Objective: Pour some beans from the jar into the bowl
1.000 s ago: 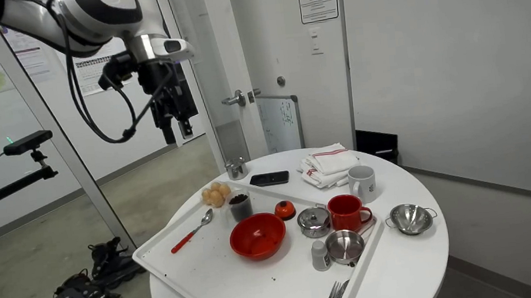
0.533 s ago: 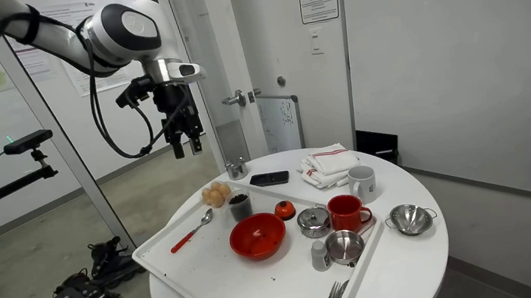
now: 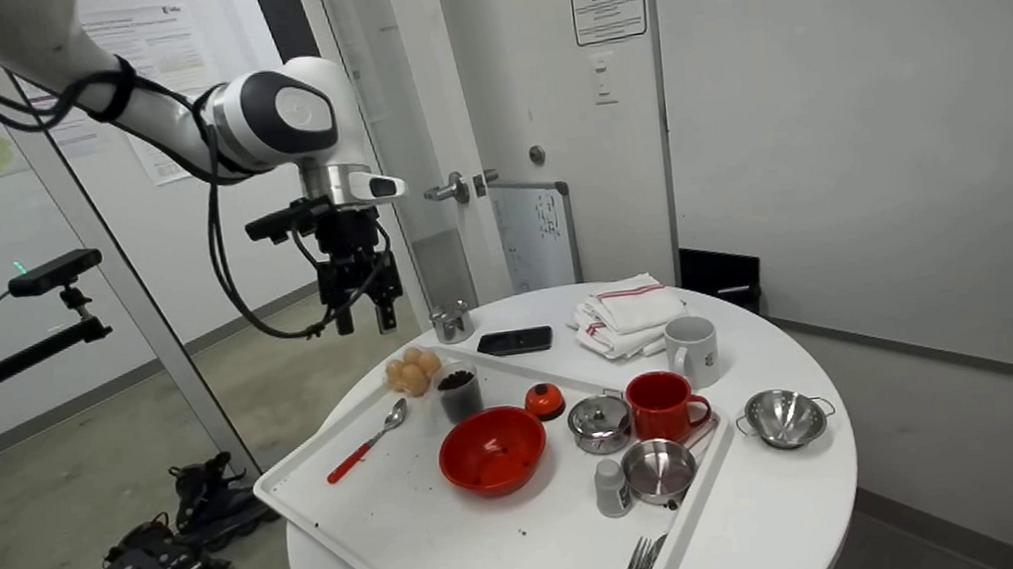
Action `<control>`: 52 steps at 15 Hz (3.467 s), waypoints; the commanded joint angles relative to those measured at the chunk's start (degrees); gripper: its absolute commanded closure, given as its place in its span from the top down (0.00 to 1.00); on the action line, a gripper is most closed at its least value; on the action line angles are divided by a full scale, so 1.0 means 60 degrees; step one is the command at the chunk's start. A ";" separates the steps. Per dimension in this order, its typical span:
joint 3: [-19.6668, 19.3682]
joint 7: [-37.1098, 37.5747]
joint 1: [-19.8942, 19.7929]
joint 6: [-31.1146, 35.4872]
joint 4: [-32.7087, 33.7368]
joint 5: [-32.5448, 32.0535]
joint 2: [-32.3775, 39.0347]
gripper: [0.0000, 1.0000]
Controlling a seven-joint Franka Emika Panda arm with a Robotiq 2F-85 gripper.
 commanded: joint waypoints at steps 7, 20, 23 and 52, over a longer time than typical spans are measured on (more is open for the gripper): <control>-0.0127 -0.0451 0.0047 0.1605 0.1068 0.0823 0.2132 1.00; -0.0339 0.0344 0.0429 0.1284 0.2675 0.1233 0.4199 1.00; -0.0369 0.0379 0.0539 0.1261 0.2858 0.1222 0.4527 1.00; -0.0568 0.0987 0.0739 0.2208 0.2671 0.1270 0.4886 1.00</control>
